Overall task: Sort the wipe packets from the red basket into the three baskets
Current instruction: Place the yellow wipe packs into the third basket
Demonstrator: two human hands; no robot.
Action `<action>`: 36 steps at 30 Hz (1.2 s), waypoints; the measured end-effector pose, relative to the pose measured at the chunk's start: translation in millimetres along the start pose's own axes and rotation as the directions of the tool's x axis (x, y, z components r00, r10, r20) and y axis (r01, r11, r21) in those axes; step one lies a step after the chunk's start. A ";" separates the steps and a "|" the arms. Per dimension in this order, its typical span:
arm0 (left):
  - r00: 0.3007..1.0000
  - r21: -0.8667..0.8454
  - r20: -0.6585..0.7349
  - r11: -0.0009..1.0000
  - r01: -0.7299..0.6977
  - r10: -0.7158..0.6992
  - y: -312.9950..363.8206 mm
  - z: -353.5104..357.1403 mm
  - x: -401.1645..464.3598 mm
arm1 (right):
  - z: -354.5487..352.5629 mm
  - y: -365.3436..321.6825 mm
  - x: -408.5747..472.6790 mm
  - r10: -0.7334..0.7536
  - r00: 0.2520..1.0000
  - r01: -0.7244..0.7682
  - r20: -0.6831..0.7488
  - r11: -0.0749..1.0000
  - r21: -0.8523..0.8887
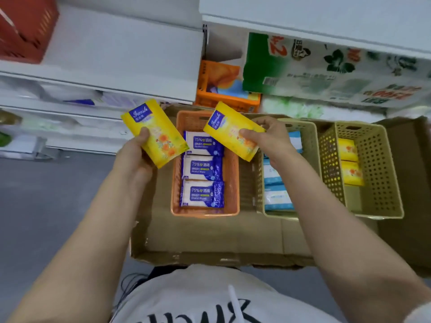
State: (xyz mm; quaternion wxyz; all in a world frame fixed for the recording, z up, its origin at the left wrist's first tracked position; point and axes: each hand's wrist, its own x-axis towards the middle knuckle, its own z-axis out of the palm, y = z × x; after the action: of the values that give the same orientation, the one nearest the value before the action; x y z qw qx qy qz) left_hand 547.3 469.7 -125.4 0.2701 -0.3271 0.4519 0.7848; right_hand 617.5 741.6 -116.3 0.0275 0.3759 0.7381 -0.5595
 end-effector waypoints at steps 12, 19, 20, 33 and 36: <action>0.987 0.119 0.059 0.983 0.140 -0.148 -21.2 18.4 18.4 | 27.9 5.2 15.9 0.156 0.985 -0.165 0.074 0.976 0.139; 0.957 0.214 0.214 0.965 0.152 -0.198 -36.1 59.0 10.3 | -4.1 8.4 -2.2 0.136 0.952 -0.218 0.276 0.931 0.292; 0.954 0.223 0.224 0.963 0.149 -0.200 -39.9 60.4 7.7 | -7.9 11.3 -4.9 0.136 0.943 -0.234 0.304 0.920 0.314; 0.935 0.311 0.312 0.948 0.068 -0.169 -58.5 64.2 -9.8 | -43.9 40.4 -51.4 0.183 0.982 -0.133 -0.047 0.845 0.518; 0.919 0.350 0.356 0.936 0.039 -0.171 -74.2 80.8 -13.9 | -63.7 53.5 -64.8 0.195 0.975 -0.110 -0.108 0.842 0.528</action>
State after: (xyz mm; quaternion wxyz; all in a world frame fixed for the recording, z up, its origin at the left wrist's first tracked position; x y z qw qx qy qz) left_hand 587.8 572.7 -123.9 0.4467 -0.1418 0.4995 0.7286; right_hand 719.4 766.5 -105.8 -0.0885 0.4698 0.5273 -0.7024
